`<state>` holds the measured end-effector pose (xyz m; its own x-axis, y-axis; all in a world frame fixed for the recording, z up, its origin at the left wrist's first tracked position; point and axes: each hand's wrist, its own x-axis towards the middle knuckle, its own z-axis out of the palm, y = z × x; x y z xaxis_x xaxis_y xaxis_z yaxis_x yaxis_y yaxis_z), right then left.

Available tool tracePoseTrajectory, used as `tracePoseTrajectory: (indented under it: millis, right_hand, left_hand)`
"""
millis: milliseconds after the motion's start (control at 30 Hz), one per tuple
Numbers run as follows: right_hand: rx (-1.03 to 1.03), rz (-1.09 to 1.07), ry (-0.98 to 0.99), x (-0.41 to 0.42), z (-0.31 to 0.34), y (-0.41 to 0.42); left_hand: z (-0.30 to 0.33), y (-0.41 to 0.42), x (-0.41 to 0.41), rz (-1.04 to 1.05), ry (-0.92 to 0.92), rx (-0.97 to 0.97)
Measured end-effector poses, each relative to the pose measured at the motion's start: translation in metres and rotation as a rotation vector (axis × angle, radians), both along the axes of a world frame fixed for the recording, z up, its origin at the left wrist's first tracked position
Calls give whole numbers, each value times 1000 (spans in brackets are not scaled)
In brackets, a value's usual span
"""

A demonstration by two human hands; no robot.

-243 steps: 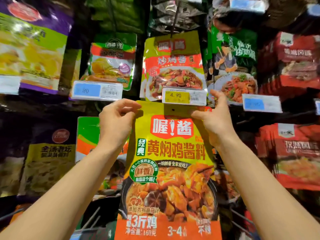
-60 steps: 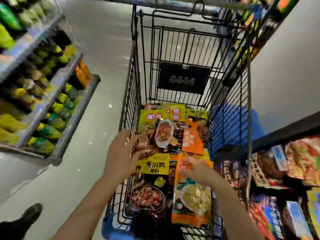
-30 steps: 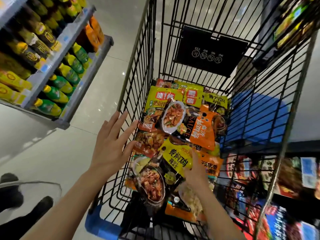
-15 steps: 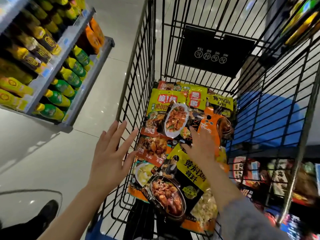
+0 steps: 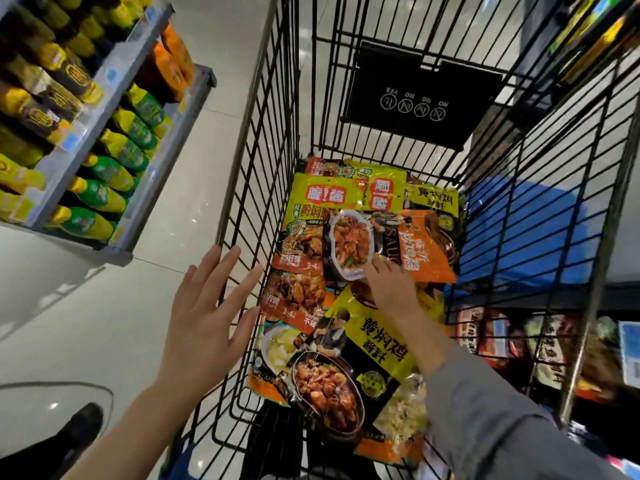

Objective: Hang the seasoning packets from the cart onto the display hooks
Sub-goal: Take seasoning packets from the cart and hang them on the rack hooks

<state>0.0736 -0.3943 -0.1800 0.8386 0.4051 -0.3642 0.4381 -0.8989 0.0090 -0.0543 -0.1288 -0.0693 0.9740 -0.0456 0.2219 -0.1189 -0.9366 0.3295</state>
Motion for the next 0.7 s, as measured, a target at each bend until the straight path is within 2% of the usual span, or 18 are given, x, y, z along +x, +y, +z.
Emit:
tracePoseTrajectory:
  millis: [333,467,567,633,700]
  right_hand:
    - [262,9,-118,-64,41,-36]
    - [152,68,36,-140,55,-60]
    - [1,3,208,-177,67,-71]
    - [-33,-50,212,-178,75,-69]
    - [34,-123,163,-163,78,-63]
  left_hand:
    - [1,-1,0,-14,-37,-21]
    - [-2,1,0,-49,-58,-3]
    - [-3,2,1,-56,-52,-3]
    - [-3,2,0,-53,-46,2]
    - [-2,1,0,-54,-50,21]
